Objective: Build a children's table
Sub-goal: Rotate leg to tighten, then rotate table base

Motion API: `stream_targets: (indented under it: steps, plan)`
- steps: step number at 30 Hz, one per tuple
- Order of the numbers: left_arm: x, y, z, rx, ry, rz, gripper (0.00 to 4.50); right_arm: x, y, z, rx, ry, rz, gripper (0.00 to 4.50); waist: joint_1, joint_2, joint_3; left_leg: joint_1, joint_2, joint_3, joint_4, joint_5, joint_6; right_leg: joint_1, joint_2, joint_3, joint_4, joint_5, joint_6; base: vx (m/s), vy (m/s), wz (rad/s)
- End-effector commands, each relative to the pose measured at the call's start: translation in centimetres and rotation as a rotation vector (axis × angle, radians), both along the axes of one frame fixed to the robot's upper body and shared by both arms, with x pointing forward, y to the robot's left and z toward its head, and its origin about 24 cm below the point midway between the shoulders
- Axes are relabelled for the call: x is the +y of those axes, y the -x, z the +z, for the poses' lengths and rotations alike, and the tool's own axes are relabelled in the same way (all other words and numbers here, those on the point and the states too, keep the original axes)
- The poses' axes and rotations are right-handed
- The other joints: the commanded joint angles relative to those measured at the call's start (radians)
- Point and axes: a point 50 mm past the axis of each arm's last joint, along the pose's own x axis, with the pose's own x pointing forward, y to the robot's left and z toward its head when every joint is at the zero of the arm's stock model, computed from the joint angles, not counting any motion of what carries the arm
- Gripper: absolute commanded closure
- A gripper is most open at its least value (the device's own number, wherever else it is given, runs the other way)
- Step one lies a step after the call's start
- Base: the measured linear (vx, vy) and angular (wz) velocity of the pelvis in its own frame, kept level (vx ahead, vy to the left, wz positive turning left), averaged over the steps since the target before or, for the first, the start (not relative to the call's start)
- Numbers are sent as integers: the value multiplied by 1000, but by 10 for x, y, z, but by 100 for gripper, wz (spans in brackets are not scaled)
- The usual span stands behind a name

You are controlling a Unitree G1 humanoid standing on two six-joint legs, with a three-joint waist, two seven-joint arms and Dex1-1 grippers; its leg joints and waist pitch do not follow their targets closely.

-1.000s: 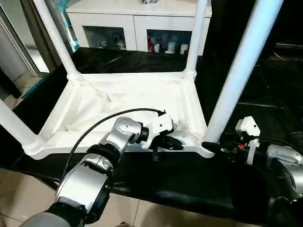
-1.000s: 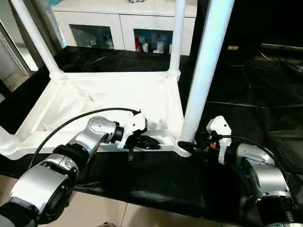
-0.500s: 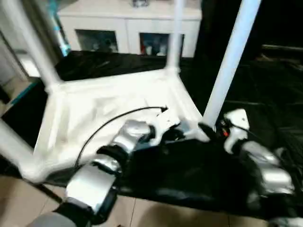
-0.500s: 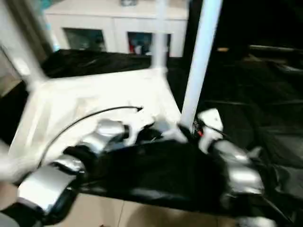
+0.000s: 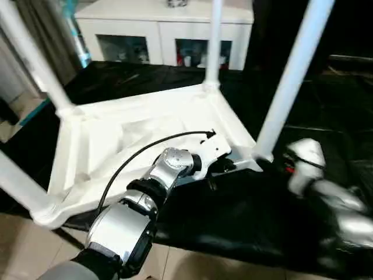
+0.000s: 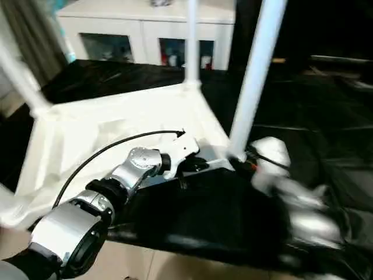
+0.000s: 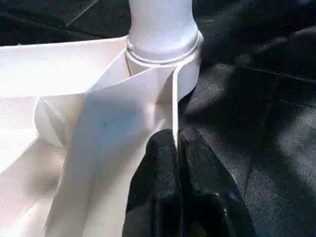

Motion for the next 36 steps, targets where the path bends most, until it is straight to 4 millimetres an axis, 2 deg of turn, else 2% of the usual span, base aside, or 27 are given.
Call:
stream_targets:
  steps: [1,2,6,10,11,12,14,15,16,18,19,20,21,22,23,24,25,26,27,28,29,30,31,32,33,34,36]
  plan:
    - [-7,-2,15,-62,59,-55,450,-5,9,8,15,-47,97,173,-1,-29,-57,1,81,-45,-64,-143,162,52,-93,61,-72,-188,-202,0,0,0]
    - [-6,0,14,-56,65,-69,450,-9,16,13,28,-46,155,173,4,-32,-56,1,79,-42,-61,-152,177,52,-90,57,-78,-228,-184,0,0,0]
    - [-4,1,15,-61,85,-100,450,-9,30,22,73,-59,295,173,8,-33,-54,-3,78,-44,-59,-134,194,49,-86,53,-80,-270,-155,0,0,0]
    - [-1,-1,20,-57,142,-92,450,-1,28,26,57,-95,331,173,9,-31,-52,-1,79,-45,-60,-134,175,44,-84,50,-87,-324,-143,0,0,0]
    - [0,-1,22,-53,152,-98,422,5,26,26,51,-106,343,172,10,-32,-53,0,79,-45,-61,-130,172,43,-84,50,-86,-320,-147,0,0,0]
    - [2,-3,24,-46,163,-100,422,13,24,26,44,-119,358,172,11,-38,-54,-2,79,-46,-61,-126,173,44,-85,49,-84,-309,-152,0,0,0]
    - [6,-5,27,-37,174,-91,406,22,22,26,38,-137,377,172,14,-30,-61,-3,84,-49,-60,-93,176,45,-88,51,-71,-250,-173,0,0,0]
    - [12,-7,30,-19,185,-73,392,32,20,26,33,-157,397,172,16,-37,-65,-5,89,-49,-59,-69,185,45,-91,54,-61,-198,-188,0,0,0]
    - [15,-8,31,-14,191,-64,384,37,18,26,31,-165,404,172,18,-33,-66,-6,92,-51,-58,-47,190,43,-92,54,-54,-163,-201,0,0,0]
    - [28,-11,37,-12,222,-26,373,51,13,25,20,-193,413,172,19,-43,-71,-12,93,-48,-49,20,231,37,-92,56,-36,-58,-223,0,0,0]
    - [33,-12,39,-13,229,-18,366,54,11,24,15,-198,408,172,21,-38,-72,-13,97,-51,-49,34,232,39,-96,56,-27,-39,-235,0,0,0]
    - [39,-12,40,-15,237,-4,359,59,9,23,12,-211,401,172,16,-33,-68,-14,90,-48,-46,31,240,32,-89,54,-34,-51,-232,0,0,0]
    - [41,-11,41,-16,239,1,359,61,8,23,11,-216,399,172,17,-44,-69,-6,94,-45,-48,19,231,31,-90,57,-35,-60,-236,0,0,0]
    - [65,-6,42,-7,250,35,341,75,1,19,-6,-238,374,172,16,-53,-68,-8,97,-45,-52,12,216,34,-94,59,-30,-71,-245,0,0,0]
    - [65,-6,42,-7,250,35,334,75,1,19,-6,-238,374,172,8,-45,-60,-21,92,-46,-56,0,202,34,-96,60,-33,-107,-240,0,0,0]
    - [77,-1,42,4,248,46,334,82,-2,18,-11,-254,371,172,14,-38,-63,3,98,-45,-56,-50,156,24,-97,65,-38,-154,-239,0,0,0]
    - [90,6,40,22,239,59,320,86,-5,18,-22,-259,354,172,10,-38,-59,-1,95,-41,-58,-56,149,23,-92,66,-44,-164,-237,0,0,0]
    - [98,11,39,33,234,67,308,89,-7,17,-27,-264,345,172,15,-47,-58,2,103,-46,-65,-61,121,24,-97,69,-36,-170,-242,0,0,0]
    - [108,18,39,51,225,79,308,92,-9,17,-31,-272,331,172,8,-47,-54,2,99,-42,-67,-71,111,21,-89,70,-39,-182,-236,0,0,0]
    - [108,18,39,51,225,79,298,92,-9,17,-31,-272,331,172,6,-43,-52,3,99,-43,-72,-87,91,22,-87,71,-40,-192,-233,0,0,0]
    - [128,31,37,84,205,111,292,96,-16,16,-48,-264,276,172,15,-58,-56,15,103,-41,-71,-98,65,21,-96,74,-30,-187,-238,0,0,0]
    - [137,38,37,101,193,130,286,97,-21,15,-57,-261,243,172,11,-46,-52,9,103,-41,-78,-93,46,21,-93,75,-29,-189,-236,0,0,0]
    - [158,52,36,141,155,166,277,99,-32,13,-86,-244,144,172,6,-47,-50,11,102,-39,-80,-98,35,18,-88,75,-30,-188,-236,0,0,0]
    - [161,56,36,152,147,169,263,99,-35,13,-95,-239,118,172,-5,-48,-45,9,97,-39,-84,-100,18,17,-81,75,-31,-183,-235,0,0,0]
    - [172,69,35,197,116,175,263,99,-43,13,-121,-234,28,172,-6,-68,-46,17,96,-33,-83,-104,11,15,-78,75,-34,-183,-231,0,0,0]
    - [175,72,35,207,109,177,257,99,-44,13,-120,-238,12,172,-4,-58,-46,18,94,-33,-83,-106,1,15,-84,80,-29,-178,-240,0,0,0]
    - [188,85,34,247,74,210,236,102,-52,13,-120,-256,-67,172,-3,-60,-40,23,92,-30,-87,-140,-14,12,-79,82,-37,-205,-231,0,0,0]
